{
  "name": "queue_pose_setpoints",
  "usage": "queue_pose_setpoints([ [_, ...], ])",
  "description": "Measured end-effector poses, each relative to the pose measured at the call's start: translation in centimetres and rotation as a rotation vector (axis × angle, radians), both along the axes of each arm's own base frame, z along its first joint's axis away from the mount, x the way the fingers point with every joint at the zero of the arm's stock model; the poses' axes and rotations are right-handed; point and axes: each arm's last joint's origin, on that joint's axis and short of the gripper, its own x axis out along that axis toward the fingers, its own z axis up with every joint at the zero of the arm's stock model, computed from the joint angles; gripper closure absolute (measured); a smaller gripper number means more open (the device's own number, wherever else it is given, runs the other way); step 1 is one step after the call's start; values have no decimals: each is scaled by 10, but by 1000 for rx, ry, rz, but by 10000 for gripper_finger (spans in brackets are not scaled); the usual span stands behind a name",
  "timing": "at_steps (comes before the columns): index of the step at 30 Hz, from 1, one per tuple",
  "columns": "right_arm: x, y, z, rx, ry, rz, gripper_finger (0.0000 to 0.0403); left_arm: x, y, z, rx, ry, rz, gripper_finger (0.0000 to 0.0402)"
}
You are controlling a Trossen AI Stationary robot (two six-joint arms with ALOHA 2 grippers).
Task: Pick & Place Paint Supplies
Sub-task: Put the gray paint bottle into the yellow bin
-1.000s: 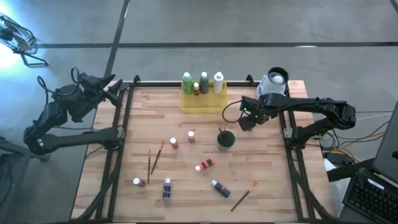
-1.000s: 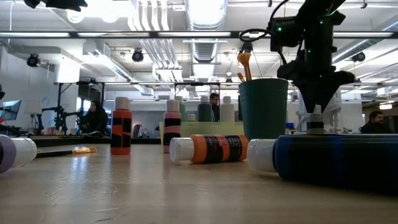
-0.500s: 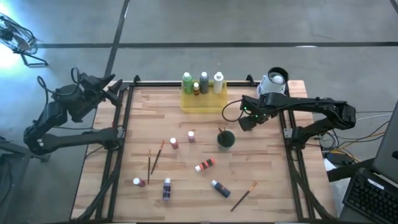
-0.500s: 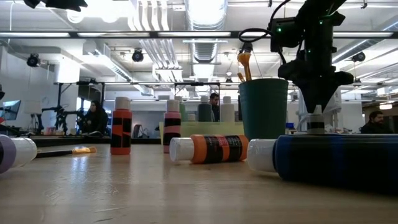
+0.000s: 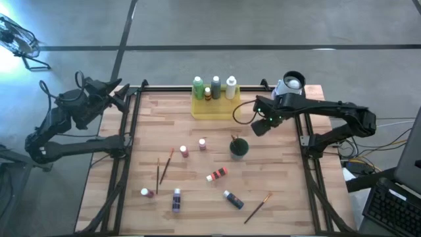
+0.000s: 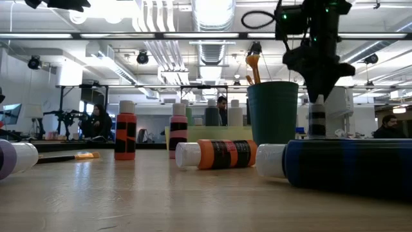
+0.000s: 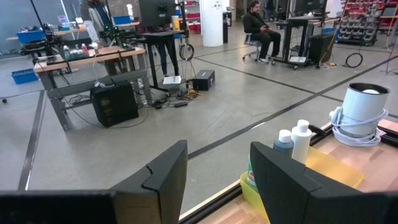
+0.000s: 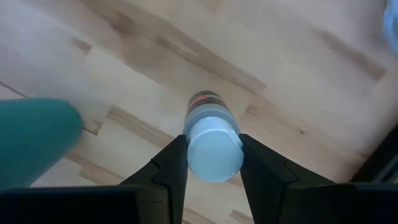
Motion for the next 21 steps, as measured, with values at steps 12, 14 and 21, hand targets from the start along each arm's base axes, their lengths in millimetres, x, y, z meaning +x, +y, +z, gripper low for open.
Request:
queue_pose_setpoints([
  [12,31,-34,92,-188,-224,62,288,0,0,0,0,0,-2,220],
  [14,43,-46,103,-218,-239,89,288,0,0,0,-1,0,-4,220],
  [21,98,-89,106,-210,-227,218,288,0,0,0,-1,0,-3,220],
])
